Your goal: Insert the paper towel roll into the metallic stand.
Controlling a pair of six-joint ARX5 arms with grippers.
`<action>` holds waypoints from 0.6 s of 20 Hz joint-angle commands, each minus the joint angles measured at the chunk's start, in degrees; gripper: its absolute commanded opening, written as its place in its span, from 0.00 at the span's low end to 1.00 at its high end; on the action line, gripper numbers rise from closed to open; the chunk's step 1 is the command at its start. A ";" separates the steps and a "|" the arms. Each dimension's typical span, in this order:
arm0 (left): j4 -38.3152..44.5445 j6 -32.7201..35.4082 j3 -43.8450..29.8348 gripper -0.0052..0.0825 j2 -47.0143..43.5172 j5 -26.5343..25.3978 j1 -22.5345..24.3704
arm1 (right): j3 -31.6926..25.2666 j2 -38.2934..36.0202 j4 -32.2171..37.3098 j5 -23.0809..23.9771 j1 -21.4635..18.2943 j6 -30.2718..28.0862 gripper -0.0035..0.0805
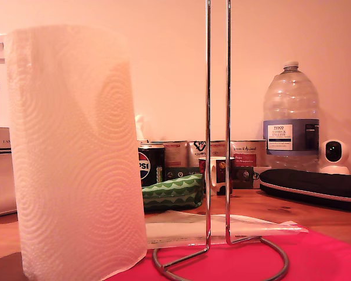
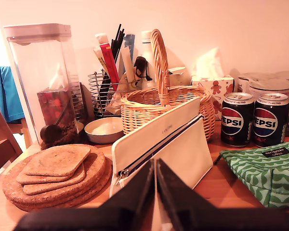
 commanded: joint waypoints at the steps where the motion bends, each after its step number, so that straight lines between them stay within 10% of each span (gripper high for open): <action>1: -3.87 -10.64 -1.38 0.03 4.02 18.10 4.33 | 1.14 0.42 -5.81 -8.20 -3.78 0.39 0.03; 9: -0.44 -10.80 -1.25 0.03 4.02 21.03 4.00 | 1.14 0.42 -5.49 -8.26 -3.69 0.48 0.03; 12: 0.55 -12.07 0.59 0.03 4.04 23.10 2.89 | 1.14 0.42 -2.54 -11.85 -3.58 9.18 0.03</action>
